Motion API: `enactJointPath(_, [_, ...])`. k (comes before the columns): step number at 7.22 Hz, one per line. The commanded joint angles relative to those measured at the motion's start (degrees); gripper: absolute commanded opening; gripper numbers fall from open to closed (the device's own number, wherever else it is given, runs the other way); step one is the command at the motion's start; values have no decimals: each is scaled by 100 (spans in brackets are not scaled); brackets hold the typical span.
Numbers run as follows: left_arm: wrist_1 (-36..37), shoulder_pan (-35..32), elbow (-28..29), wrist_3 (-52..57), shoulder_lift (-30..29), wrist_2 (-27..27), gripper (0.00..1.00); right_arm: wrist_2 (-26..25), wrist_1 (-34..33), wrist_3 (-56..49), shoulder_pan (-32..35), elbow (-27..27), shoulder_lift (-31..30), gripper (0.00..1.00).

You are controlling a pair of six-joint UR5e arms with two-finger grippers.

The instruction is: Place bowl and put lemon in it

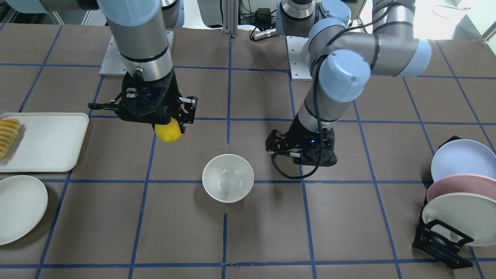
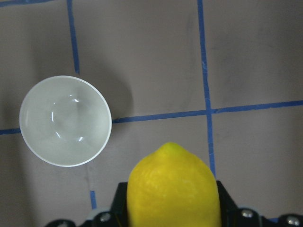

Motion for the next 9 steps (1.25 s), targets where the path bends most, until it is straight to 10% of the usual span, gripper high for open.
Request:
enactJointPath(1, [-1494,421,539,640,667,441,100,-39,-632,303,606,-31,624,11])
enactJointPath(9, [-2072,544,788,676,1338,549,100,-4,-2574,268,933,231,2411,17])
